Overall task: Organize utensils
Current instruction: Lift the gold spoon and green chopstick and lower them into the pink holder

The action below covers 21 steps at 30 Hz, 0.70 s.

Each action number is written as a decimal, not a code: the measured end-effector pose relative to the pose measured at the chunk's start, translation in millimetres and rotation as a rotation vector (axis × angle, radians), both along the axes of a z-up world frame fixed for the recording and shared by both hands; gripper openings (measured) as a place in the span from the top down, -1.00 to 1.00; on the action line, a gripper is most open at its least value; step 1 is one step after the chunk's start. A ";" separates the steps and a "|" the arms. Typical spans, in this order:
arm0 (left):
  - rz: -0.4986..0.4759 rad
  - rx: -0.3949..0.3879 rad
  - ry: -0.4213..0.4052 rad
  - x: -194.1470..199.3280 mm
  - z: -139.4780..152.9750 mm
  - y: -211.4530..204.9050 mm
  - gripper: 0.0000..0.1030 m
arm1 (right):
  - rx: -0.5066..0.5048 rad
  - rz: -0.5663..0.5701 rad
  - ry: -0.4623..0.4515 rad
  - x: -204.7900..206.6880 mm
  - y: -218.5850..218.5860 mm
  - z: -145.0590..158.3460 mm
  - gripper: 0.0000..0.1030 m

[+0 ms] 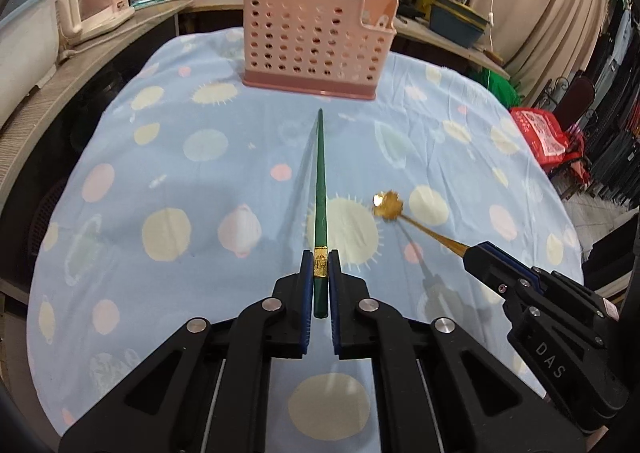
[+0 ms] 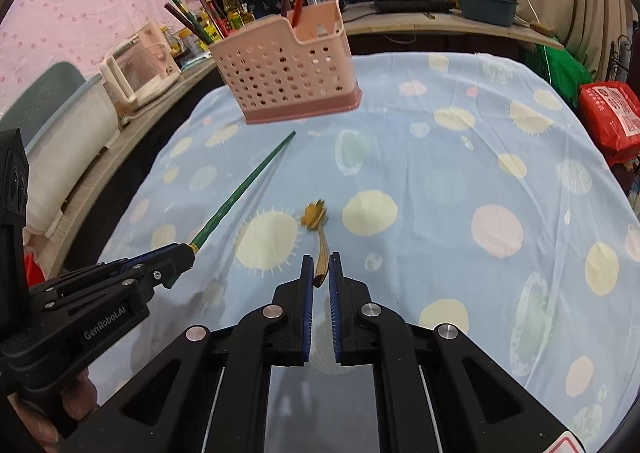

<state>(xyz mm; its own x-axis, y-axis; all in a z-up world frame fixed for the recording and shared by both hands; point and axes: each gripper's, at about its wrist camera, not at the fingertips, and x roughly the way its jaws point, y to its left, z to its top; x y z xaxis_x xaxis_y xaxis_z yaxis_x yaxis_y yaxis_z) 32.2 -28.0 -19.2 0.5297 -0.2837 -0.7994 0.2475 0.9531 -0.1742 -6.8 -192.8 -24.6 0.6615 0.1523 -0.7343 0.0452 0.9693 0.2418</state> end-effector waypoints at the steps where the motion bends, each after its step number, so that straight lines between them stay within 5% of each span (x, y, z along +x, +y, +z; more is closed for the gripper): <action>1: 0.004 -0.004 -0.007 0.4 4.2 2.1 0.87 | 0.002 0.000 -0.006 1.0 -0.4 3.2 0.96; 21: 0.051 -0.048 -0.205 29.3 104.7 26.9 0.87 | 0.014 -0.001 -0.140 25.9 -7.6 69.9 0.96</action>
